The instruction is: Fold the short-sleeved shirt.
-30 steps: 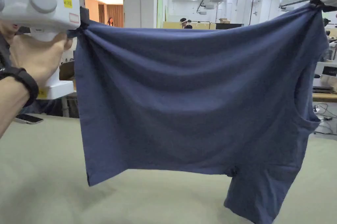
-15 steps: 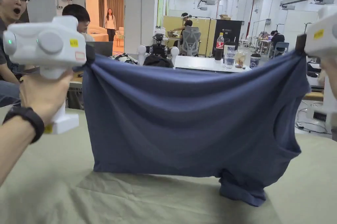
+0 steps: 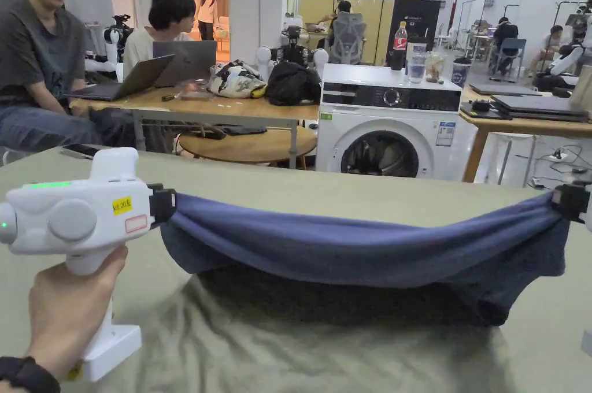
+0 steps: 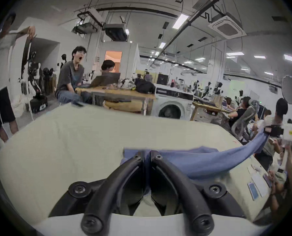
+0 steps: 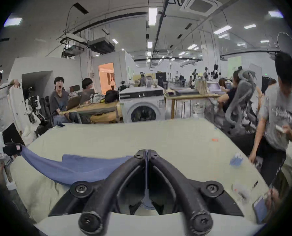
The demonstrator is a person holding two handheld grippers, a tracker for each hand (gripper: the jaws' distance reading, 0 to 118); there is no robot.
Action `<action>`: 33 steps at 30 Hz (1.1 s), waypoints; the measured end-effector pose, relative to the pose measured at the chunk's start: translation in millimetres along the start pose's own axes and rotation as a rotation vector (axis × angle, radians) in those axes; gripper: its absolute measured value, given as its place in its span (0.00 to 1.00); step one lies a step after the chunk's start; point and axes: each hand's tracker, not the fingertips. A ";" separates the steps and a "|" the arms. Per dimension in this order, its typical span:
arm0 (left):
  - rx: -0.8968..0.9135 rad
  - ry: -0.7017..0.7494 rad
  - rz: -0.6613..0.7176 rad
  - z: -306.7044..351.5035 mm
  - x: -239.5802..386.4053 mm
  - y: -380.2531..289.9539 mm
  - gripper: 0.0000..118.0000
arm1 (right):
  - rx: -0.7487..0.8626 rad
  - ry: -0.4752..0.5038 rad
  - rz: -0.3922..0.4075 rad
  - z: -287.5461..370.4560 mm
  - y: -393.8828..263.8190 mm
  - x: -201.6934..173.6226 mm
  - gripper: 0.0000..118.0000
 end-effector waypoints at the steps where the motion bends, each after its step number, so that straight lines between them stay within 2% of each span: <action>1: -0.022 -0.004 0.012 5.6 -2.5 -14.3 0.00 | -0.029 0.014 -0.026 5.9 -16.1 5.0 0.00; 3: -0.057 -0.015 0.026 22.1 -9.5 -50.7 0.00 | -0.042 0.017 -0.102 19.9 -56.5 18.7 0.00; 10: -0.117 0.023 0.063 70.8 -23.8 -159.2 0.00 | -0.079 -0.074 -0.164 80.8 -167.7 28.6 0.00; 12: -0.152 0.045 0.072 77.4 -24.4 -181.4 0.00 | -0.117 -0.064 -0.206 84.7 -191.4 34.6 0.00; 19: -0.267 0.068 0.141 76.8 -42.2 -217.1 0.00 | -0.187 -0.081 -0.204 97.4 -241.4 34.0 0.01; 20: -0.250 0.061 0.138 77.5 -44.0 -218.5 0.07 | -0.194 -0.096 -0.189 98.2 -246.6 33.5 0.11; 22: -0.243 0.147 0.070 80.0 -39.7 -216.7 0.36 | -0.199 -0.121 -0.160 101.0 -252.0 37.2 0.46; 23: -0.225 0.158 0.039 81.5 -39.2 -215.0 0.46 | -0.192 -0.119 -0.159 103.0 -252.8 39.3 0.55; 27: -0.109 0.113 -0.008 94.1 -22.3 -195.3 0.47 | -0.123 -0.115 -0.106 105.9 -240.7 35.5 0.55; 30: -0.036 0.086 -0.061 89.3 6.0 -173.7 0.47 | -0.081 -0.089 -0.040 97.1 -224.2 14.8 0.55; 33: -0.012 0.073 -0.121 74.1 35.3 -156.0 0.47 | -0.074 -0.050 -0.027 82.3 -209.4 -9.5 0.55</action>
